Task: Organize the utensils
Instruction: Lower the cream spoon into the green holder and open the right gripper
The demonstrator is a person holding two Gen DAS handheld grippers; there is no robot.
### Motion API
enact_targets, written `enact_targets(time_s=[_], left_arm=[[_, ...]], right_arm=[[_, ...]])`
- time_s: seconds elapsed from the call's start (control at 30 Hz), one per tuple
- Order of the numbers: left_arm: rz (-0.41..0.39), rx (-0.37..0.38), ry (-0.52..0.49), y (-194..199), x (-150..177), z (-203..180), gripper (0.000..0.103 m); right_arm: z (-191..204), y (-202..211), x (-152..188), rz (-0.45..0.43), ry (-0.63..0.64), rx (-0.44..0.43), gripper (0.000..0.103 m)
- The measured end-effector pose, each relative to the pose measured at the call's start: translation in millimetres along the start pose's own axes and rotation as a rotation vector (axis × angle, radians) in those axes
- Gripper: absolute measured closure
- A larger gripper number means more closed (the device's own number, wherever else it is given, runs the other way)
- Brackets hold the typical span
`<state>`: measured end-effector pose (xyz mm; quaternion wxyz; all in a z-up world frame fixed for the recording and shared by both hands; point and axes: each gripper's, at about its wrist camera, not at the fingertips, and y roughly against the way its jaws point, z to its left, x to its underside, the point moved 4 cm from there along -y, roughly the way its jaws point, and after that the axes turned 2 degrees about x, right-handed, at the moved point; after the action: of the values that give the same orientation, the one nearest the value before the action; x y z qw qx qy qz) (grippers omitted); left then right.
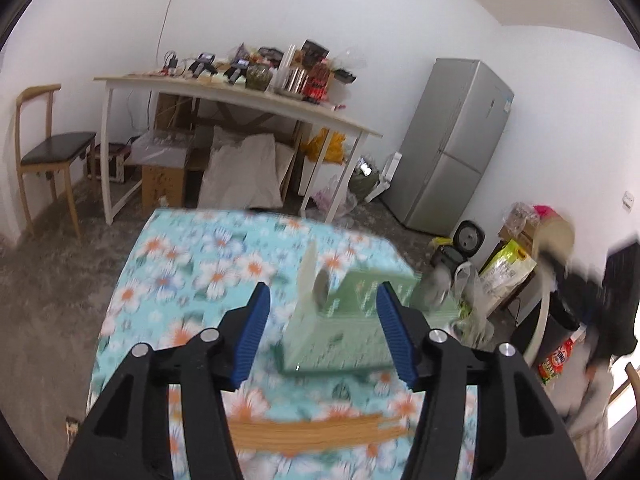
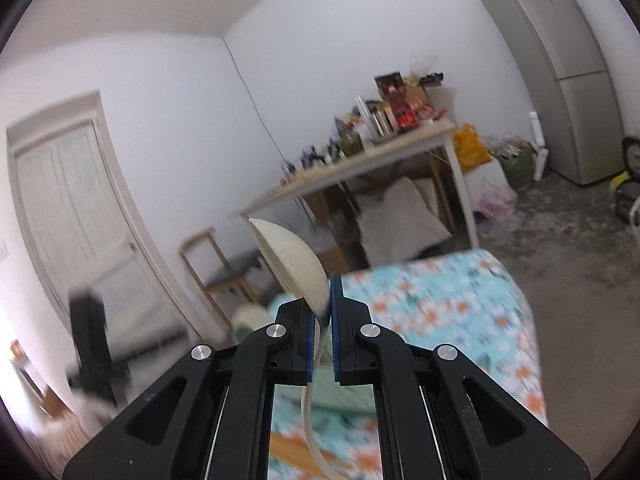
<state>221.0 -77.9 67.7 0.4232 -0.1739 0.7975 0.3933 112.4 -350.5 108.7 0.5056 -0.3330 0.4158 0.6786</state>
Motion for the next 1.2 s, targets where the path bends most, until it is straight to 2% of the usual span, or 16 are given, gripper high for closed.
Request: enact_targets(time_s=[0.13,0.4,0.7,0.87,0.9,0.93,0.97,1.2], left_arm=[[0.050,-0.033,0.013,5.9,36.0,10.4,0.047],[0.143,-0.065,0.035,4.0,92.4,17.3,0.047],[0.163,-0.092,0.052,0.6,101.2,26.5,0.047],[0.163,-0.101,0.071,-1.5,99.6,32.4,0.046],[0.164,-0.101,0.073,-2.0,99.9,32.4,0.047],[0.165,-0.100,0.074,-2.1,99.9,31.9,0.047],[0.166,-0.098,0.075,-2.4,100.3,31.0,0.047],[0.151,-0.084,0.067,4.1,100.7,18.1,0.047]], right_arm=[[-2.1,-19.2,-23.7,-0.041,-0.065,-0.111,0.098],[-4.5,-67.8,-45.0,-0.072,-0.088,-0.192,0.098],[-23.9,-119.1,-2.8,0.028,-0.046,-0.160,0.097],[-36.7,-128.3,26.9,0.109,-0.032,-0.124,0.090],[-37.9,-124.9,28.9,0.109,-0.036,-0.126,0.083],[-39.0,-118.6,30.4,0.104,-0.041,-0.129,0.070],[-38.8,-114.5,30.3,0.098,-0.044,-0.133,0.066],[-30.3,-60.8,24.9,0.036,-0.041,-0.125,0.053]])
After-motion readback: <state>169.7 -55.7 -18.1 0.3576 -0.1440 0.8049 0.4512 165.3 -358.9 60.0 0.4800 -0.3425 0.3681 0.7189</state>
